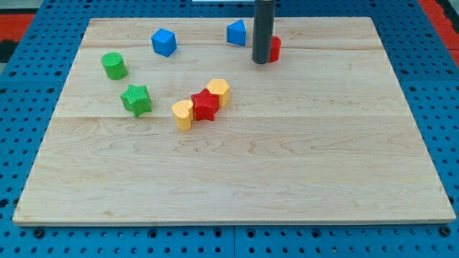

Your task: Move the red circle to the top right of the board

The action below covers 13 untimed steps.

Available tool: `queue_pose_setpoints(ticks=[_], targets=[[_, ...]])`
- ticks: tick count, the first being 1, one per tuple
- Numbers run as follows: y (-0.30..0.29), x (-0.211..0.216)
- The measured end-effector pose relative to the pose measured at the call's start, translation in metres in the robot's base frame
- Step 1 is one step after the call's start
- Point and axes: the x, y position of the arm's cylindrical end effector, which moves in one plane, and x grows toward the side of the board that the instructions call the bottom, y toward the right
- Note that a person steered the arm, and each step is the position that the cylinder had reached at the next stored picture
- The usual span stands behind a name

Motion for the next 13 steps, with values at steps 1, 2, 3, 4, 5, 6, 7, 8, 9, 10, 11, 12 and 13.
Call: queue_pose_setpoints(ticks=[1,2,3,4,5,6,7,8,9,10,11,12,13], targets=[[-0.019,0.0],[-0.014,-0.011],[0.016,-0.022],[0.044,-0.031],[0.037,-0.03],[0.038,-0.002],[0.07,0.021],[0.079,0.021],[0.079,0.021],[0.079,0.021],[0.079,0.02],[0.076,0.019],[0.074,0.018]])
